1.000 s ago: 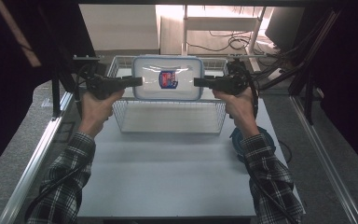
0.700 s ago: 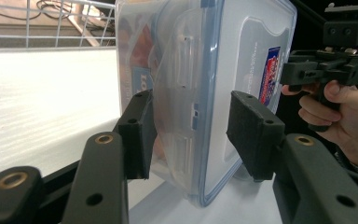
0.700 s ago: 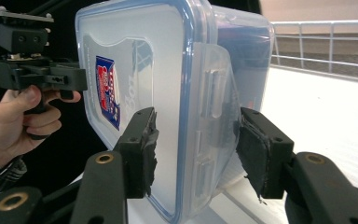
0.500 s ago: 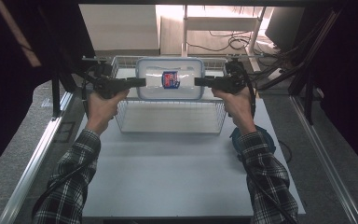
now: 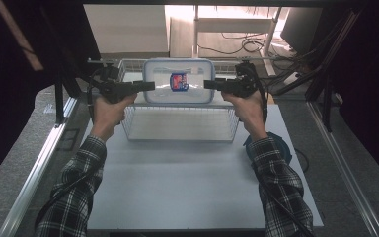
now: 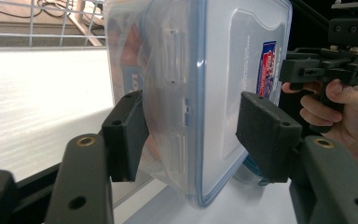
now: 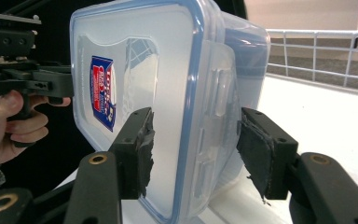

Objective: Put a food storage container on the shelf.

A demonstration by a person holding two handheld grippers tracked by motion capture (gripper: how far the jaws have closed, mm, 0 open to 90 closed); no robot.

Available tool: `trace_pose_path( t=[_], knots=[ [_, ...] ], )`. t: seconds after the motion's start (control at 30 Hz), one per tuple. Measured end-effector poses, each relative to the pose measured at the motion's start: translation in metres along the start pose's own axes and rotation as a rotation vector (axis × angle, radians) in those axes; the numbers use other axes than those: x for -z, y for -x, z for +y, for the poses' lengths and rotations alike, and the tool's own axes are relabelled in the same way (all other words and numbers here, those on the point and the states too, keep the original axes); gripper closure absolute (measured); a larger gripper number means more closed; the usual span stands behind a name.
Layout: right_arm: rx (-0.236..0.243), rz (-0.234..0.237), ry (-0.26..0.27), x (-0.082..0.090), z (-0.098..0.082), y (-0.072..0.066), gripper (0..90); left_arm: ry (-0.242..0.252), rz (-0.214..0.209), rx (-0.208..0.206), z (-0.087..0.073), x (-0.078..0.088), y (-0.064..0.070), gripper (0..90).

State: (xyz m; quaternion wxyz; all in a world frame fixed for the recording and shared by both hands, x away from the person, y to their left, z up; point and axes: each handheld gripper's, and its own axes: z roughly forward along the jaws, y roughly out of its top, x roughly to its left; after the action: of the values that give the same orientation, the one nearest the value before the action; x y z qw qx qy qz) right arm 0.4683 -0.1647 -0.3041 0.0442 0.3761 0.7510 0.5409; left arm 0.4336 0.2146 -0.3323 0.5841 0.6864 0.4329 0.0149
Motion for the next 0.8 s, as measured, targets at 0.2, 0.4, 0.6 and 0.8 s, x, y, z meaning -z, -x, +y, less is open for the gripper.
trace_pose_path(
  t=[0.2, 0.4, 0.6, 0.8],
  knots=[
    [0.031, -0.031, 0.004, -0.002, 0.001, -0.003, 44.1, -0.037, 0.029, -0.031, 0.002, -0.005, 0.002, 36.6],
    [0.042, -0.048, 0.004, -0.003, 0.001, -0.004, 41.6, -0.058, 0.049, -0.042, 0.003, -0.009, 0.003, 33.8],
    [0.098, -0.113, -0.026, -0.011, 0.000, -0.009, 35.4, -0.086, 0.034, -0.004, 0.002, -0.012, -0.001, 29.5],
    [0.090, -0.119, -0.020, -0.011, 0.000, -0.010, 39.4, -0.066, 0.015, 0.041, 0.002, -0.011, -0.009, 27.4]
  ],
)
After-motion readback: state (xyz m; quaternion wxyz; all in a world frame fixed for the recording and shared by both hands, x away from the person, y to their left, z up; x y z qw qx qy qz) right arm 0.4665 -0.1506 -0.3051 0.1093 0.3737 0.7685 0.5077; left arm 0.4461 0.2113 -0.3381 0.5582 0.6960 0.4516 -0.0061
